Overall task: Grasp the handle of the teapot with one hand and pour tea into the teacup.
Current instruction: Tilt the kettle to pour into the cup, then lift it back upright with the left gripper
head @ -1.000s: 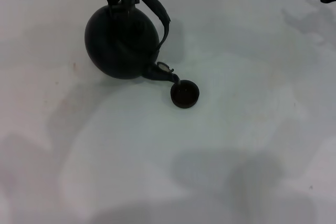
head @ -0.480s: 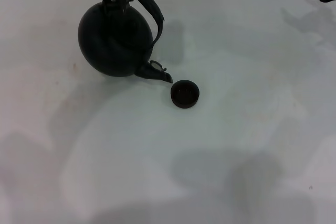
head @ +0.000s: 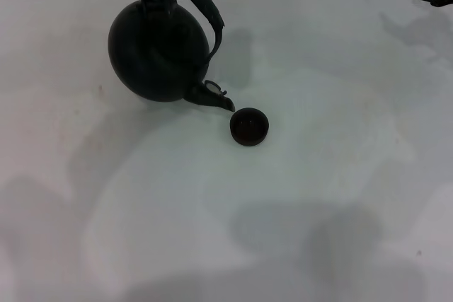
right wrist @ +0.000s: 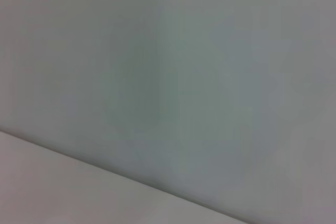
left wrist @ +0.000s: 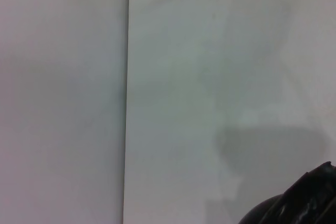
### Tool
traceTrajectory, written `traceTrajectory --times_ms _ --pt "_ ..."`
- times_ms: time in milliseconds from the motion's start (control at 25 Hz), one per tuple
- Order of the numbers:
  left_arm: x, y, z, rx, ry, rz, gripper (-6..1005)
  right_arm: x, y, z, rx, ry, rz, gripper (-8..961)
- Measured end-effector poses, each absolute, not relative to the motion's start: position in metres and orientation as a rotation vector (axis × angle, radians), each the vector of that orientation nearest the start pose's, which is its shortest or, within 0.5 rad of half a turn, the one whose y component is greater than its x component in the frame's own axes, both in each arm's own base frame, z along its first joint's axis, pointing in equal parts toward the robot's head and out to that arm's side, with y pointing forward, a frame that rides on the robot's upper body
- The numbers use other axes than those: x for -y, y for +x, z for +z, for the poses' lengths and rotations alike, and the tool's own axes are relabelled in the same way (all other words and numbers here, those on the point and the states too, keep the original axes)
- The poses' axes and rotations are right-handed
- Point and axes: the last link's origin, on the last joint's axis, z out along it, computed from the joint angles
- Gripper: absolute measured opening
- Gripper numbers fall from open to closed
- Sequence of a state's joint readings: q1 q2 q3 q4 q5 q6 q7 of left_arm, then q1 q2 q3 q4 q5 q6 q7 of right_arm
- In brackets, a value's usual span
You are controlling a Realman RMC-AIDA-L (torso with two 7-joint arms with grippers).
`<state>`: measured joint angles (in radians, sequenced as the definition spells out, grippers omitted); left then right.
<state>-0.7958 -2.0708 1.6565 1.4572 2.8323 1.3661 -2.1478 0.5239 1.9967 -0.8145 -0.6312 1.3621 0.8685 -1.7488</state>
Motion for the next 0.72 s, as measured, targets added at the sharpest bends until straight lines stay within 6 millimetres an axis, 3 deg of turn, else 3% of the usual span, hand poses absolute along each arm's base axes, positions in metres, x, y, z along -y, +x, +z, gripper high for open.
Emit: traceTrajectory --times_ms 720 --pt "-0.3919 -0.0716 -0.0139 -0.424 -2.497 0.772 151 -0.4054 0.3229 0.0587 -0.715 -2.104 0.353 856"
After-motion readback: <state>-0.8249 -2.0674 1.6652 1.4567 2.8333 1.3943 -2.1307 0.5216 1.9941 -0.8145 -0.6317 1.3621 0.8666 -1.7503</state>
